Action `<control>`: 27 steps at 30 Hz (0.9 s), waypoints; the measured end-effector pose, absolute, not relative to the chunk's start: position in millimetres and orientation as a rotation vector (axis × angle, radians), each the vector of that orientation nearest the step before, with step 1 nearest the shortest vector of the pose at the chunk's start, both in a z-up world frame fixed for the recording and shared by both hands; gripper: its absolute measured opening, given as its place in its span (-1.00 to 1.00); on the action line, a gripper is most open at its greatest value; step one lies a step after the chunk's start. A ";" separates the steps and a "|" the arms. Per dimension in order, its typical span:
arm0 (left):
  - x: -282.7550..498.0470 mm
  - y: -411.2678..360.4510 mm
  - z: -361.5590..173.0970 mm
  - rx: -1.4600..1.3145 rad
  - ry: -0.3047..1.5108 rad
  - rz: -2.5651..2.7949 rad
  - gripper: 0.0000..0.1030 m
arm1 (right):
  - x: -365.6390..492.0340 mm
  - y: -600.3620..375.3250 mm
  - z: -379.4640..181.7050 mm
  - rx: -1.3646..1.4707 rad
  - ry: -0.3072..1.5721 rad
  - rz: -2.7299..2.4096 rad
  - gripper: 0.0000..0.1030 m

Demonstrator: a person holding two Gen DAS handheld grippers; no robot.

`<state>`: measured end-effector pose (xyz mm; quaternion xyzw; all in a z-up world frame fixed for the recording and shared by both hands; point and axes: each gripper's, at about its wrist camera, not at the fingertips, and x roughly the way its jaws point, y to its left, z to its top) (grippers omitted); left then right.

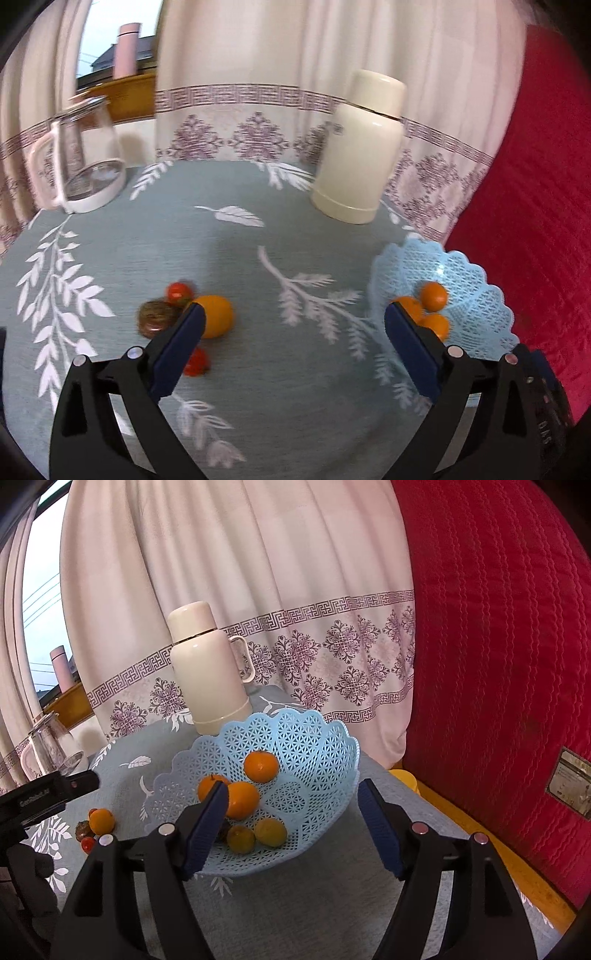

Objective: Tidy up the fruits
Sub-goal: 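Grasp the second dark brown fruit with the left tool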

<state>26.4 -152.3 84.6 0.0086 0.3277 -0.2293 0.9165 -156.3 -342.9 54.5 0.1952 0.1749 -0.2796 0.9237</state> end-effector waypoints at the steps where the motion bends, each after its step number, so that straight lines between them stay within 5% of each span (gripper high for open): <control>1: 28.9 -145.2 83.1 0.013 0.674 -0.455 0.92 | -156.4 -343.0 54.6 0.401 0.359 -0.574 0.41; 27: 73.8 -47.7 41.4 0.002 0.758 -0.203 0.92 | -155.0 -327.2 61.4 0.308 0.350 -0.565 0.41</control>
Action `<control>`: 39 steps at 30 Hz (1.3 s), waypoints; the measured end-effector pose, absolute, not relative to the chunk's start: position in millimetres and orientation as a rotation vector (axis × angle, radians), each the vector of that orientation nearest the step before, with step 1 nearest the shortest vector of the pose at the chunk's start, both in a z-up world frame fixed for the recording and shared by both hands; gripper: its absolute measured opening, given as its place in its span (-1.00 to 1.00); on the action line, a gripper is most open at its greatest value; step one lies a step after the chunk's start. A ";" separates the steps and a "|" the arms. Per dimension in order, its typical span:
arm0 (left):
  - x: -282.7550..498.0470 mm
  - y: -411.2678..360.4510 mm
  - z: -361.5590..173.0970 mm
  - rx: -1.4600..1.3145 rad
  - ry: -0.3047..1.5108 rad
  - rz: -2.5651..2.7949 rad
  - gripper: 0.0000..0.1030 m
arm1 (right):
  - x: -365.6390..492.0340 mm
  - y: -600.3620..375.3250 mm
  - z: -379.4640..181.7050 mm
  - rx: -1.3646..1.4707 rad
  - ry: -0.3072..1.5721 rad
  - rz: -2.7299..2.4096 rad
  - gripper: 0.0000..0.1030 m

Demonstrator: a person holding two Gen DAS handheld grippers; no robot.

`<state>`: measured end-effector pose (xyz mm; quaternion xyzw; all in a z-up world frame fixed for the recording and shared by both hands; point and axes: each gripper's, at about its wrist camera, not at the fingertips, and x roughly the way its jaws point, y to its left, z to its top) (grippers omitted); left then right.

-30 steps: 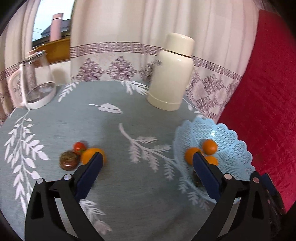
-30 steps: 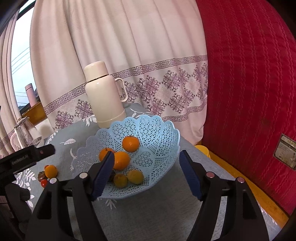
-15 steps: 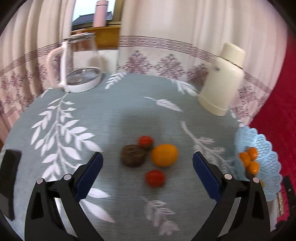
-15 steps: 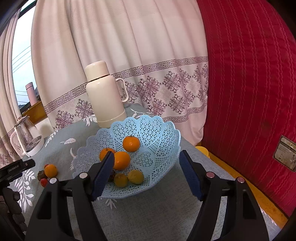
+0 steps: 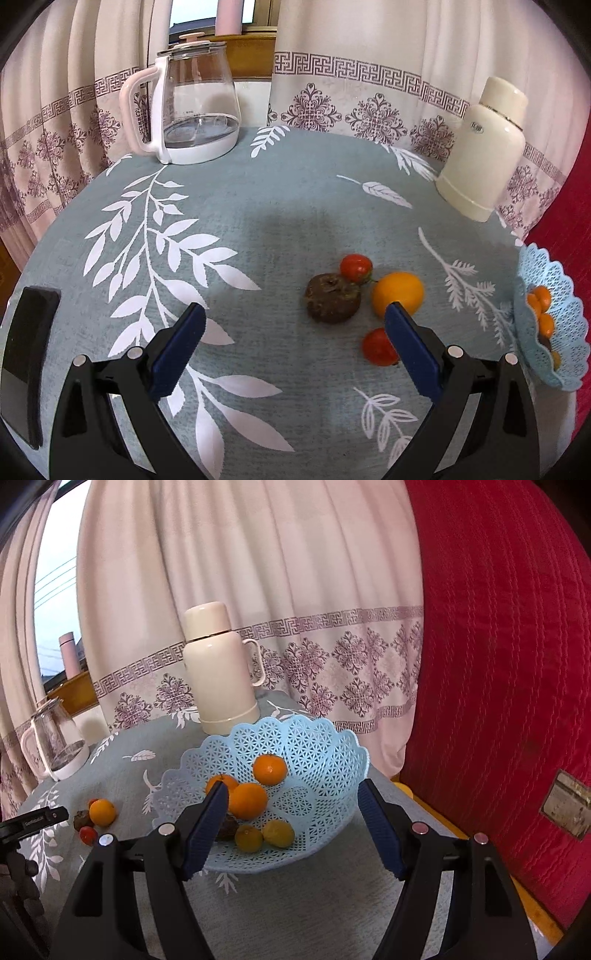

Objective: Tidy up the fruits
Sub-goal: 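Grasp the second dark brown fruit with the left tool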

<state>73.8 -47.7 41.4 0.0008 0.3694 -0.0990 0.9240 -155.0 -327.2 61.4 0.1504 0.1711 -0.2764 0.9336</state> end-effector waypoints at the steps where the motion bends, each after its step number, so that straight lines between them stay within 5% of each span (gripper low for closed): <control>1: 76.3 -48.7 39.3 0.010 0.765 -0.202 0.92 | -154.7 -325.3 62.0 0.299 0.350 -0.564 0.41; 18: 116.8 -68.7 17.3 0.087 0.886 -0.206 0.89 | -152.6 -325.3 60.3 0.285 0.371 -0.560 0.41; 23: 121.1 -74.8 14.8 0.101 0.896 -0.233 0.59 | -153.3 -323.5 60.4 0.281 0.373 -0.561 0.41; 28: 117.6 -84.5 16.4 0.123 0.871 -0.283 -0.16 | -151.6 -321.8 59.6 0.271 0.382 -0.564 0.41; 39: 99.3 -53.6 33.5 0.019 0.787 -0.263 -0.15 | -143.6 -312.5 60.5 0.210 0.401 -0.572 0.41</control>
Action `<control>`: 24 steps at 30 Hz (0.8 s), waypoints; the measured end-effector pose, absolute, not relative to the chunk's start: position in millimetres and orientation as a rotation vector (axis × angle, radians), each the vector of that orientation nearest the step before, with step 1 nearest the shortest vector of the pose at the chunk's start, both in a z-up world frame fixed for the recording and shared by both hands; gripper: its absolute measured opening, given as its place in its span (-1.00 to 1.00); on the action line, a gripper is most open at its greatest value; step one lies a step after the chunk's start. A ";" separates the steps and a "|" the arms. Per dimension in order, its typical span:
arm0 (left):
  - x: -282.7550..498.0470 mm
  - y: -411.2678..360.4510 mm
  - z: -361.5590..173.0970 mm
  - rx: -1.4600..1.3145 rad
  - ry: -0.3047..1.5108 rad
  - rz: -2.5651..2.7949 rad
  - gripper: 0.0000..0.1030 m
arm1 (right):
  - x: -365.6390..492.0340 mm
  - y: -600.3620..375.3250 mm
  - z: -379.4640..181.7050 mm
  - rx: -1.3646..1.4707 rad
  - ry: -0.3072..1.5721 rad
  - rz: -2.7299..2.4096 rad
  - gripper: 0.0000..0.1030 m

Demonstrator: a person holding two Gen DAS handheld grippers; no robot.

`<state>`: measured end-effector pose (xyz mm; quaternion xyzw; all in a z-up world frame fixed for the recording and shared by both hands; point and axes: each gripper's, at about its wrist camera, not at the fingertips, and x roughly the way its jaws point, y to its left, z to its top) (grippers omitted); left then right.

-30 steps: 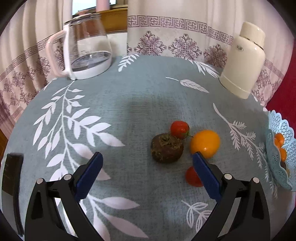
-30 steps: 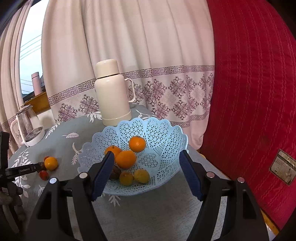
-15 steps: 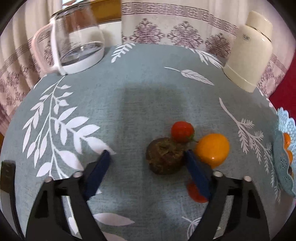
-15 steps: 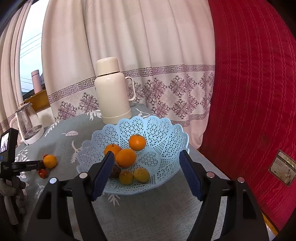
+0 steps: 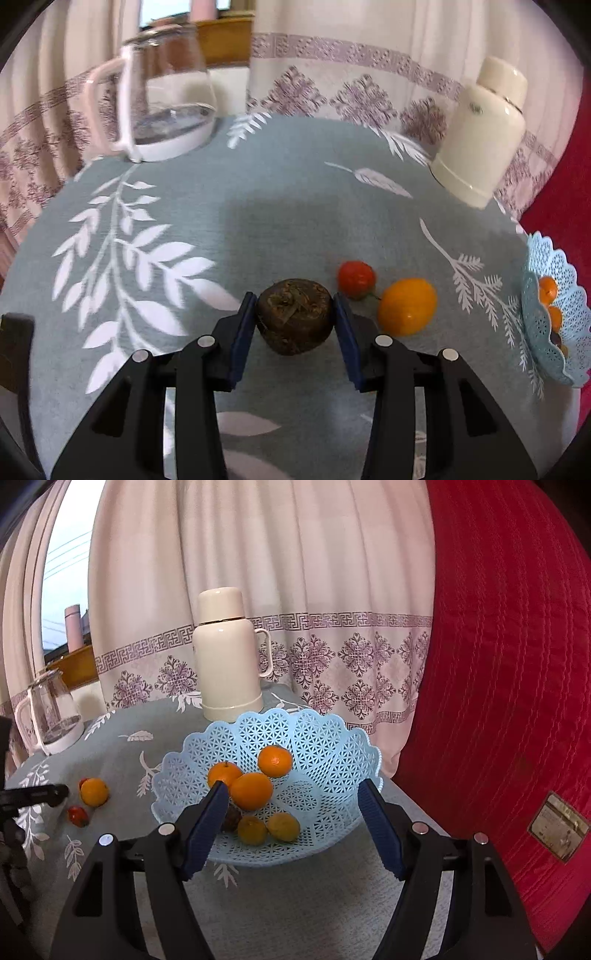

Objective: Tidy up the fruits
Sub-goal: 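Grasp the second dark brown fruit with the left tool, then grasp a red tomato with the right tool while the left holds the dark fruit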

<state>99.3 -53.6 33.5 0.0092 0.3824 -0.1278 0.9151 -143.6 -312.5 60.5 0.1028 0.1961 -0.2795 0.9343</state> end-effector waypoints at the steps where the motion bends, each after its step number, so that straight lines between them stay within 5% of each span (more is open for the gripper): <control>1: 97.6 -48.7 35.2 0.010 0.778 -0.251 -0.15 | -141.7 -310.0 61.6 0.196 0.405 -0.568 0.41; 10: 88.3 -16.0 45.3 -0.041 0.707 -0.148 -0.15 | -108.4 -275.2 87.8 0.141 0.427 -0.404 0.41; 24: 89.4 3.1 48.2 -0.102 0.683 -0.086 -0.15 | 15.2 -195.7 60.9 0.173 0.710 0.015 0.50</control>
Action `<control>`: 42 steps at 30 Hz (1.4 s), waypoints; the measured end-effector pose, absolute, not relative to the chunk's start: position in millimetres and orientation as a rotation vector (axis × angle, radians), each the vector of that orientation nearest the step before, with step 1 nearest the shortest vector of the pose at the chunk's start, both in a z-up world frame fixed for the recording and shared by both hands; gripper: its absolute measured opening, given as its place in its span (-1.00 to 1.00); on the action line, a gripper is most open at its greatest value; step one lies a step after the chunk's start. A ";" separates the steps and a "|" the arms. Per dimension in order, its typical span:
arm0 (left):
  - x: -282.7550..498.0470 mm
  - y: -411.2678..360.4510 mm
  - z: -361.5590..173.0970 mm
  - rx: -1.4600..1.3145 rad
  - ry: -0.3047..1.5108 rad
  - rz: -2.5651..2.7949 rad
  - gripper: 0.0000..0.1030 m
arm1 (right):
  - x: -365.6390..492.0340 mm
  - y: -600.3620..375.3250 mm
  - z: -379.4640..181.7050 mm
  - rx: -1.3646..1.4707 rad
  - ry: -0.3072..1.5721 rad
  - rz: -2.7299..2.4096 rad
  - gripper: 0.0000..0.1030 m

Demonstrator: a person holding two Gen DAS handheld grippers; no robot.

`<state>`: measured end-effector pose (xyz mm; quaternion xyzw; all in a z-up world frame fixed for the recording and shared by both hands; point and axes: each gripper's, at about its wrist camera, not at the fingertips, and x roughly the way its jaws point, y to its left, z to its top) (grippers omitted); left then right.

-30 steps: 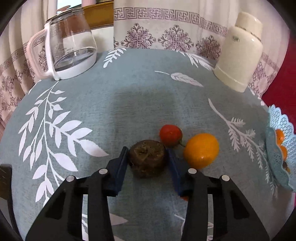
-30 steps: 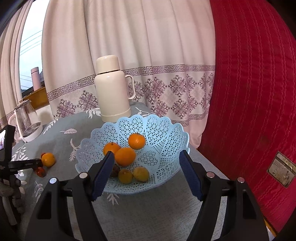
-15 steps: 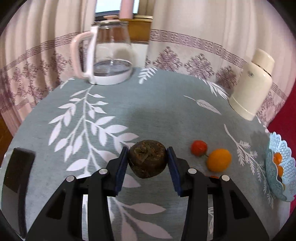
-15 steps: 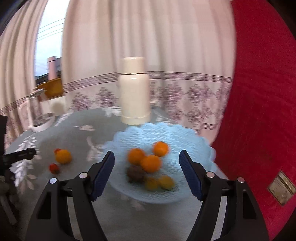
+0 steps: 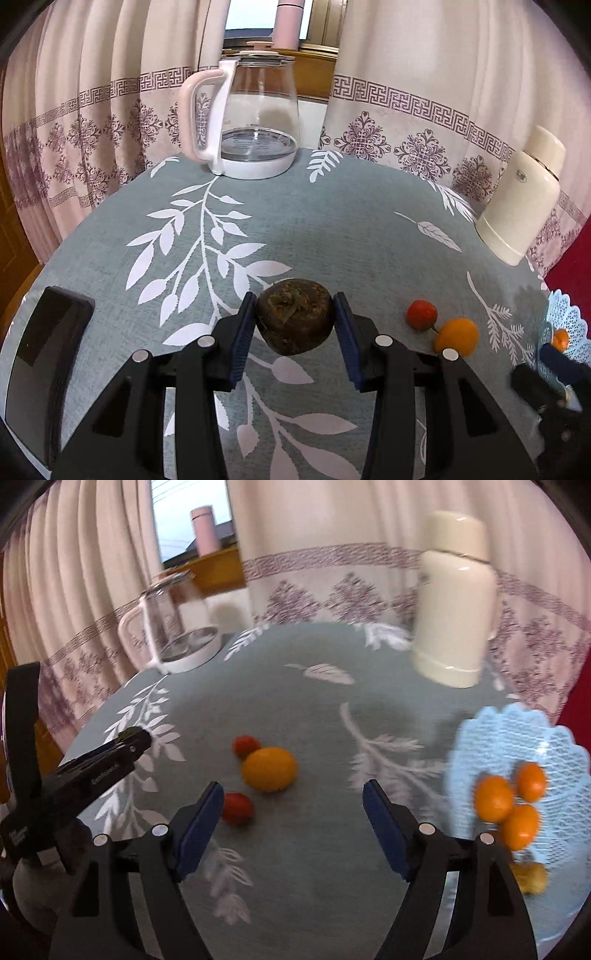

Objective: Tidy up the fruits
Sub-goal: 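Grasp a red tomato with the right tool while the left holds the dark fruit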

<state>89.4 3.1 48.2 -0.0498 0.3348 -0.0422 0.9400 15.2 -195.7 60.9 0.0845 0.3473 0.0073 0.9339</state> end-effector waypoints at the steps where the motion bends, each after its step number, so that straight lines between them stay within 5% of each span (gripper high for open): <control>1: 89.3 3.7 48.2 -0.105 0.683 -0.084 -0.15 | 19.8 -191.5 59.4 0.174 0.717 0.028 0.50; 5: 89.0 6.6 48.7 -0.122 0.684 -0.081 -0.15 | 31.6 -165.9 44.3 0.151 0.766 0.093 0.42; 9: 88.7 7.3 48.8 -0.132 0.688 -0.079 -0.15 | 45.3 -155.1 30.8 0.141 0.823 0.118 0.04; 24: 88.5 5.2 47.9 -0.144 0.697 -0.100 -0.15 | 60.4 -153.1 19.4 0.128 0.875 0.103 -0.43; 42: 81.3 -4.4 51.3 -0.127 0.681 -0.136 -0.15 | 14.4 -186.5 54.8 0.203 0.776 0.050 -0.43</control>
